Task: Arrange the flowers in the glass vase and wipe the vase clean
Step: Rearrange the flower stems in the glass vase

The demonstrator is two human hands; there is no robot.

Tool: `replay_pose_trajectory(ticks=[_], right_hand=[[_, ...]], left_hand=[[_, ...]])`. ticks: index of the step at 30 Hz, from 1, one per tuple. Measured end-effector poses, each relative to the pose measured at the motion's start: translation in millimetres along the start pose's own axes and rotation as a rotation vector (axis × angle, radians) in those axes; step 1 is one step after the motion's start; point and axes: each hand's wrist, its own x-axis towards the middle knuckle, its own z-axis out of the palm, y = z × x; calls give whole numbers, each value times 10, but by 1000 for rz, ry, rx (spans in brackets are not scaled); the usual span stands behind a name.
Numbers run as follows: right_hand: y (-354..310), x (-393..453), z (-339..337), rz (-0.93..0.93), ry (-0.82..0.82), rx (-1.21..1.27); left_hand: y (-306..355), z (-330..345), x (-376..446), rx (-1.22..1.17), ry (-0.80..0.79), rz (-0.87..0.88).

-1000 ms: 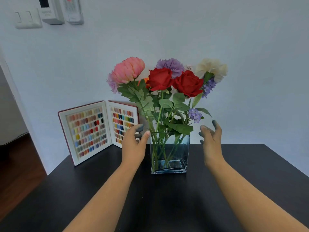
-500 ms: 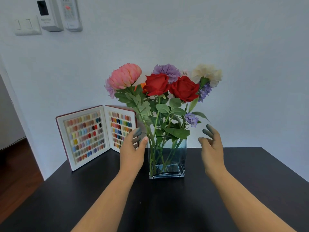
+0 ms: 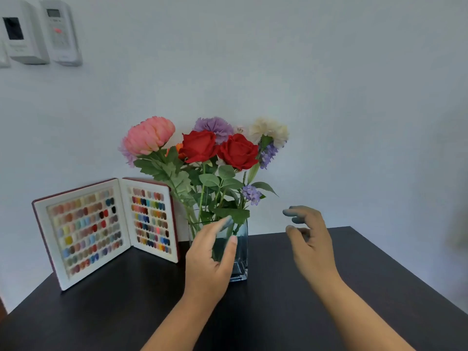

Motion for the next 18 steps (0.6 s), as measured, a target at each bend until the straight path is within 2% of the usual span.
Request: replay_pose_trajectory(ticks=[5, 9, 13, 18], right_hand=[[95, -152, -463, 46, -202, -229], [240, -352, -863, 112, -326, -415], [405, -558, -1258, 173, -349, -552], [597, -783, -1726, 262, -289, -759]], left_hand=[[49, 354, -230, -55, -123, -53], [80, 658, -477, -68, -303, -115], [185, 961, -730, -59, -489, -127], [396, 1322, -984, -103, -671, -128]])
